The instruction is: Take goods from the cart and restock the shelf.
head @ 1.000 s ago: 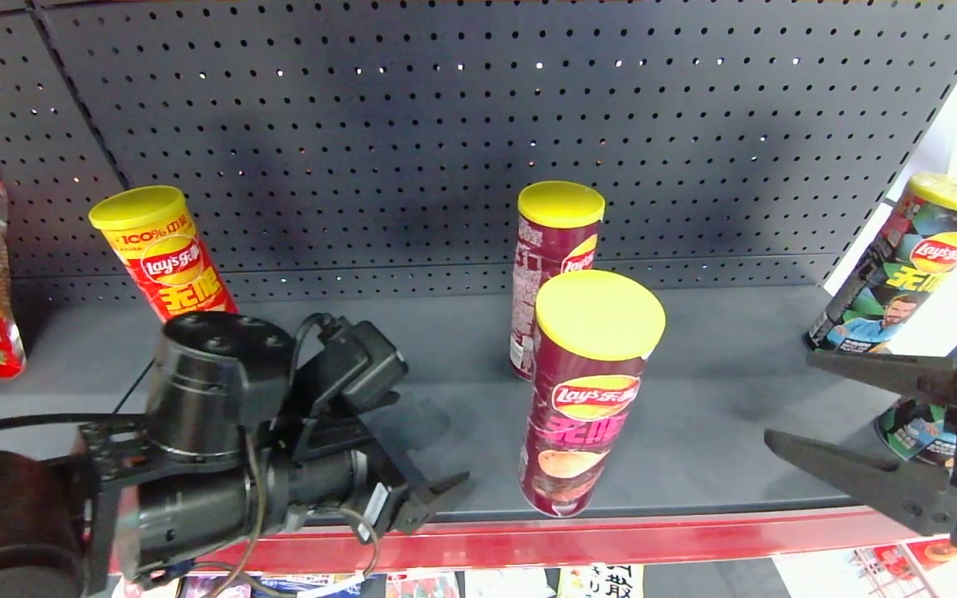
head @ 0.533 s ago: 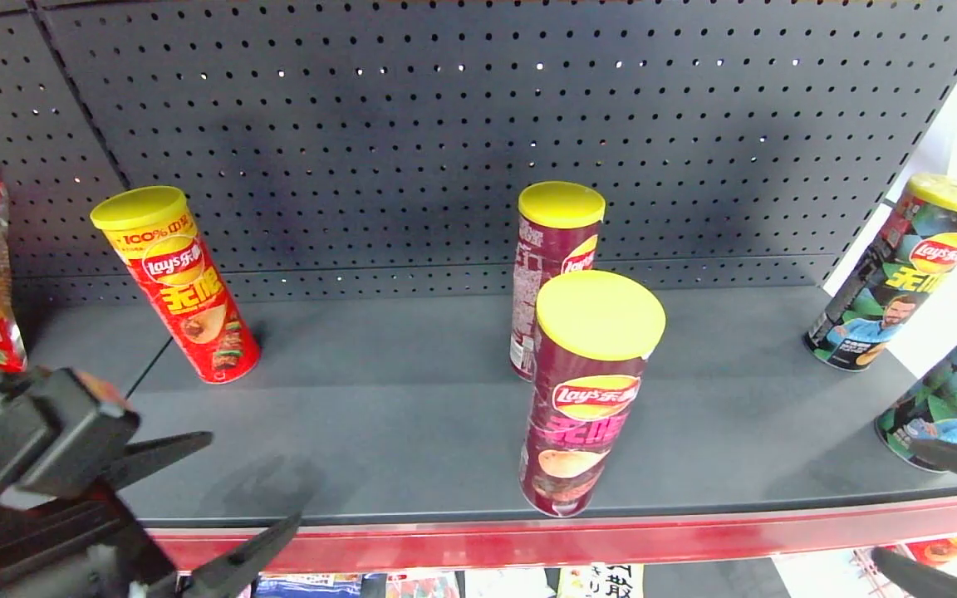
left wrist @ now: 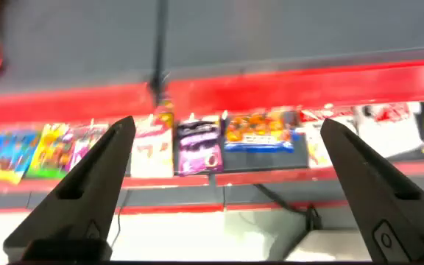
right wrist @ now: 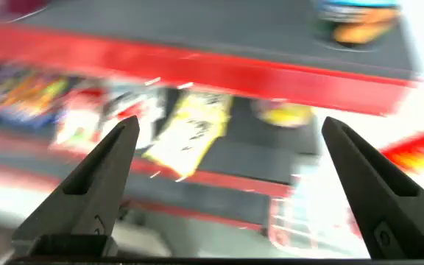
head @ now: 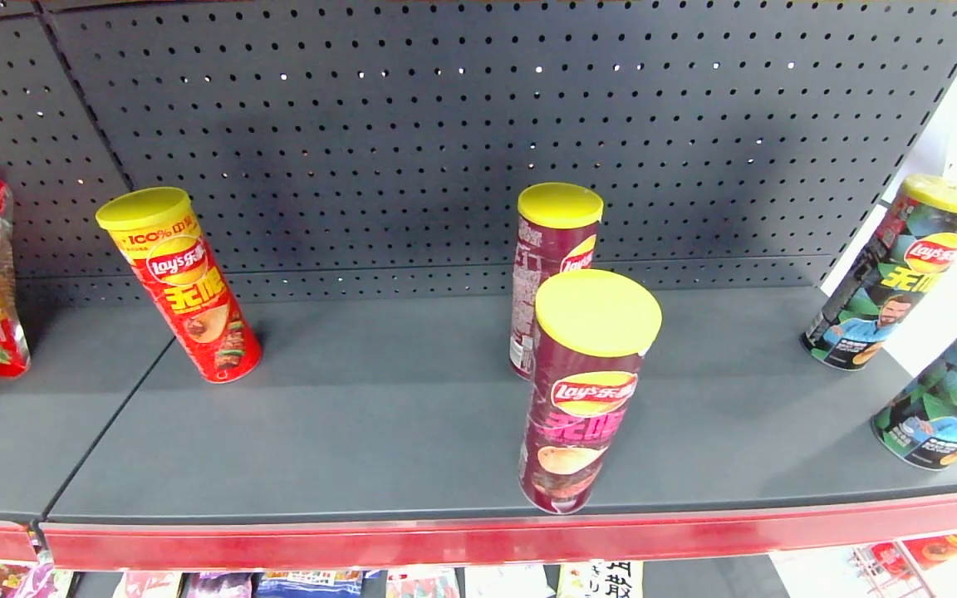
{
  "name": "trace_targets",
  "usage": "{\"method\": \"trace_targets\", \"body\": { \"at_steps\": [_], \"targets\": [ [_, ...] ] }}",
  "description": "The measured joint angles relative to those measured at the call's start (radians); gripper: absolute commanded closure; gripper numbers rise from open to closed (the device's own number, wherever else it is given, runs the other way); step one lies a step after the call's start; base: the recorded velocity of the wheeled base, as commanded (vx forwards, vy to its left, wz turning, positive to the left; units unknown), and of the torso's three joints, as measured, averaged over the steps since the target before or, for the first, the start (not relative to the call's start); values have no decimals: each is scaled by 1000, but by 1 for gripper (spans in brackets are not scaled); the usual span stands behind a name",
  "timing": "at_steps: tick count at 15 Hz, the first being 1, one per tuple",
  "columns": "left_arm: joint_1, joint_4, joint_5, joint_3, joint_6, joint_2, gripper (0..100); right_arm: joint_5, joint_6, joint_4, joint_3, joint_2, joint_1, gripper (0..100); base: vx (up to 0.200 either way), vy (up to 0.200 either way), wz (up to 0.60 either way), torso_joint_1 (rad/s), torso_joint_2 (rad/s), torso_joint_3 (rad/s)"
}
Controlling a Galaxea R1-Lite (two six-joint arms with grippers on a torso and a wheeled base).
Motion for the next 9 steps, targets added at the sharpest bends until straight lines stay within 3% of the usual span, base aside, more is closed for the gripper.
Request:
{"method": "trace_targets", "body": {
  "at_steps": [2, 4, 6, 7, 9],
  "targets": [
    [70, 74, 1, 41, -12, -111, 0, -40, 0, 1, 2, -20, -85, 0, 0, 0, 0, 0, 0, 0],
    [148, 125, -2, 60, -48, -195, 0, -77, -2, 6, 21, -39, -154, 0, 0, 0, 0, 0, 0, 0],
    [179, 127, -15, 67, -65, -264, 0, -100, -3, 6, 60, -83, -201, 0, 0, 0, 0, 0, 0, 0],
    [183, 97, -38, 73, -72, -294, 0, -123, 5, -11, 84, -103, -215, 0, 0, 0, 0, 0, 0, 0],
    [188, -92, -84, 114, -71, -336, 0, -79, 16, -67, 123, -124, -227, 0, 0, 0, 0, 0, 0, 0]
  ]
}}
